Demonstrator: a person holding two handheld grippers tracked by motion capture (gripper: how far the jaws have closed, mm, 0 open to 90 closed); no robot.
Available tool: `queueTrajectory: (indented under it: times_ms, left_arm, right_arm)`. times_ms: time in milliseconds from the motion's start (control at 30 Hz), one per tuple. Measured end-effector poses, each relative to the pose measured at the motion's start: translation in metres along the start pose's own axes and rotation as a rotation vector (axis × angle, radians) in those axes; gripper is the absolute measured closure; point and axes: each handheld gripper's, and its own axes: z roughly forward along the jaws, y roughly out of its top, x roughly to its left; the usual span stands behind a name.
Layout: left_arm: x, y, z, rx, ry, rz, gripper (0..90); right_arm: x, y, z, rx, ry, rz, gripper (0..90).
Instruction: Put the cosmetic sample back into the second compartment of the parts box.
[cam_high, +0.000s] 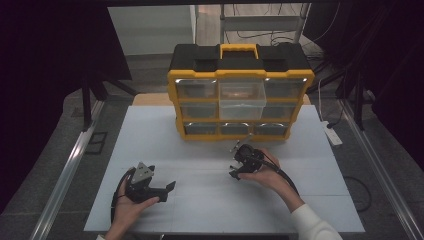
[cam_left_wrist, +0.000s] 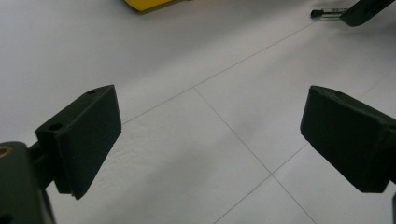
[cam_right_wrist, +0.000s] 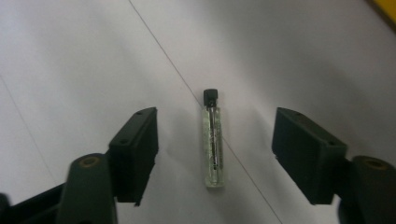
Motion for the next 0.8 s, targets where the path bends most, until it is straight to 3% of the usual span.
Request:
queueTrajectory:
  times_ms: [100,167,500,800]
  left_arm:
    - [-0.0003,0.0005,-0.0001,-0.001,-0.004,0.004,5.7]
    - [-0.0001,0.0003,0.0001,0.0,-0.004,0.004,5.7]
    - [-0.0018,0.0001,0.0013,0.007,0.003,0.005,5.6]
    - [-0.0003,-0.0009,-0.0003,0.002,0.0,0.005,5.7]
  right_arm:
    - [0.0012,0.0,0.003,0.027,-0.003,-0.016,44.3]
    - [0.0018,-0.0002,0.0039,0.029,0.0,-0.024,45.2]
    - [0.0054,0.0006,0.0011,0.041,0.024,-0.065,79.4]
    - [0.0053,0.0004,0.001,0.036,0.039,-0.078,81.4]
